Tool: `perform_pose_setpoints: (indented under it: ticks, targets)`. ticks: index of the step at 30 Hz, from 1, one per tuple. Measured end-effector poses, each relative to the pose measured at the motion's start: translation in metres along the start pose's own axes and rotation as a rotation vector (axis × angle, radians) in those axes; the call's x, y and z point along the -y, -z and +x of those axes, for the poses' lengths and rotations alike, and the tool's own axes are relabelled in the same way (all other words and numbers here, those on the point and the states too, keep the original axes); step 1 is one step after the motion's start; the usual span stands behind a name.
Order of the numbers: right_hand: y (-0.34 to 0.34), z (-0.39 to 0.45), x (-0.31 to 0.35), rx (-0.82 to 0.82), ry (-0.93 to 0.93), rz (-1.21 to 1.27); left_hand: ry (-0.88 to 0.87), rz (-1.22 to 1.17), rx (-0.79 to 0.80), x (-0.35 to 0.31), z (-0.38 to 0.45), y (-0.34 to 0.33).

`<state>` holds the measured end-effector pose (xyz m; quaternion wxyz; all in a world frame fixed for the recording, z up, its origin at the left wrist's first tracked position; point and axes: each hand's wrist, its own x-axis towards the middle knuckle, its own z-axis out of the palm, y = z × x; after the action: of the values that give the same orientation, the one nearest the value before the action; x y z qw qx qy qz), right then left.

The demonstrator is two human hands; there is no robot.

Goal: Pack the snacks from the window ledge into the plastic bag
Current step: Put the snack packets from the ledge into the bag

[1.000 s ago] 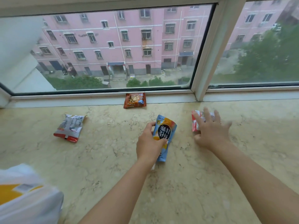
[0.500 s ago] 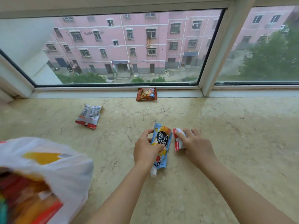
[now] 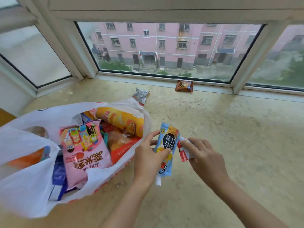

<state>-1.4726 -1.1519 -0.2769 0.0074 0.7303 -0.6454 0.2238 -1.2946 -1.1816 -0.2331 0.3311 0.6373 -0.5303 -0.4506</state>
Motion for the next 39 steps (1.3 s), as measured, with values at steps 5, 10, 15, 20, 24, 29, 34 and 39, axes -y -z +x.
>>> perform_pose_setpoints:
  ticks: [5,10,15,20,24,29,34,39]
  targets:
    - [0.020,0.000,0.061,-0.084,0.105,0.041,-0.038,-0.057,-0.067,-0.006,-0.030,0.059]
    - [0.029,0.004,0.115,-0.110,0.214,0.008,-0.039,-0.032,-0.151,-0.003,-0.045,0.125]
    - [0.021,0.025,0.165,-0.171,0.314,0.037,-0.087,0.180,-0.279,-0.009,-0.017,0.179]
    - [0.000,0.066,0.205,-0.208,0.257,0.067,-0.119,0.385,-0.213,-0.017,0.035,0.193]
    - [-0.034,0.095,0.217,-0.126,0.123,0.101,-0.107,0.521,-0.228,-0.006,0.072,0.201]
    - [-0.073,0.096,0.232,0.361,0.048,0.081,-0.073,1.004,-0.119,0.004,0.095,0.212]
    - [-0.079,0.093,0.229,0.397,0.029,0.033,-0.182,1.153,-0.130,0.002,0.101,0.211]
    - [-0.069,0.091,0.219,0.240,0.092,0.009,-0.411,0.994,-0.239,0.005,0.085,0.192]
